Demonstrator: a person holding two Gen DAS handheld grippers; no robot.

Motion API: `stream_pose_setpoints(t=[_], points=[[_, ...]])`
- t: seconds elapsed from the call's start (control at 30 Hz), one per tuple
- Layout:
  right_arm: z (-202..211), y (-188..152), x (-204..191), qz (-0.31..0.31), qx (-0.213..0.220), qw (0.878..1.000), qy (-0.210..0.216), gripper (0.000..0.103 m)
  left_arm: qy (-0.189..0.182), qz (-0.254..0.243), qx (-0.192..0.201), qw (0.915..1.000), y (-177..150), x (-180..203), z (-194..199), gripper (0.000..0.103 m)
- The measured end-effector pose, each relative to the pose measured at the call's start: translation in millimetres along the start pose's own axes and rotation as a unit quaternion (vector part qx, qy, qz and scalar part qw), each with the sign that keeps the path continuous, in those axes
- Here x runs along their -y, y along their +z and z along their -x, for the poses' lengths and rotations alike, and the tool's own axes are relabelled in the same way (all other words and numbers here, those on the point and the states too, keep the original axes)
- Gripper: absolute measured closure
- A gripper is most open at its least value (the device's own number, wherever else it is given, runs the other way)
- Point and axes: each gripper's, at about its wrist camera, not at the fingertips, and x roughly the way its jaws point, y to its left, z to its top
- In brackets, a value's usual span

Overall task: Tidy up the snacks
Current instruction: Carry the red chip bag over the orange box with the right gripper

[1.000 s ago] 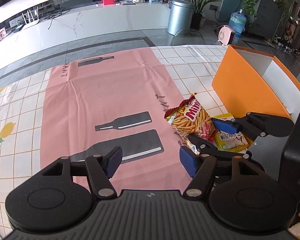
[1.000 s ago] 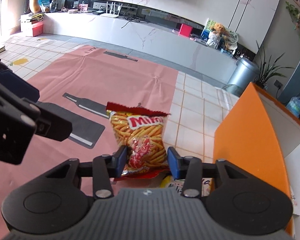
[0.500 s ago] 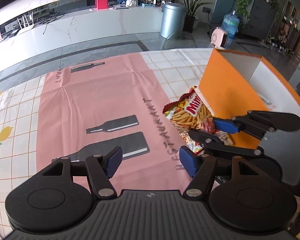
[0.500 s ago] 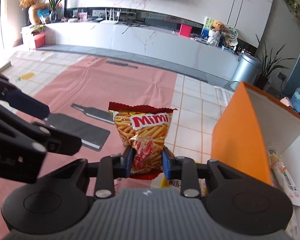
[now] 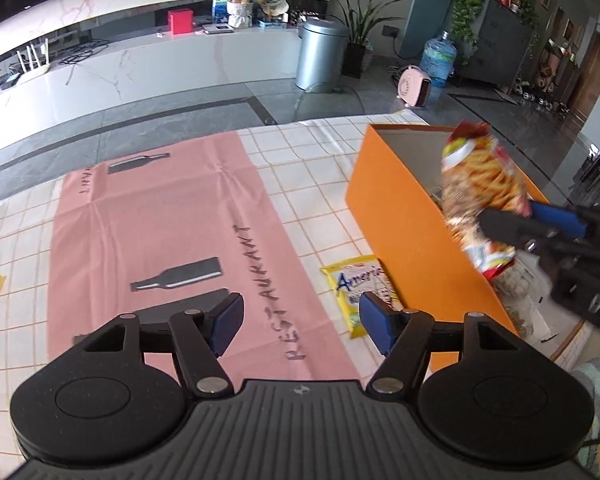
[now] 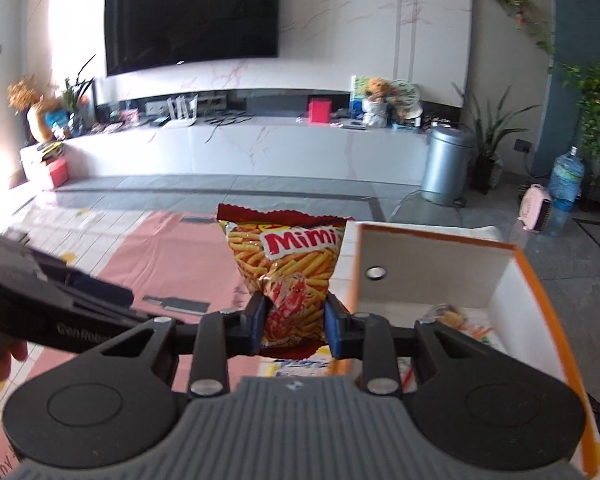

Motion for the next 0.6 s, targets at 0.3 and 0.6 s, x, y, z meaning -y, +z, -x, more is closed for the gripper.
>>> stream_pose_setpoints(t=[0.3, 0.6], points=[[9, -18, 81, -0.099, -0.052, 0.992, -0.061, 0.075, -0.019, -0.01, -0.028, 0.9994, 4, 26, -36, 0.022], [-1, -36, 104, -0.113, -0.072, 0.987, -0.089, 0.075, -0.056, 0.072, -0.062, 0.9939, 1, 28, -93, 0.02]])
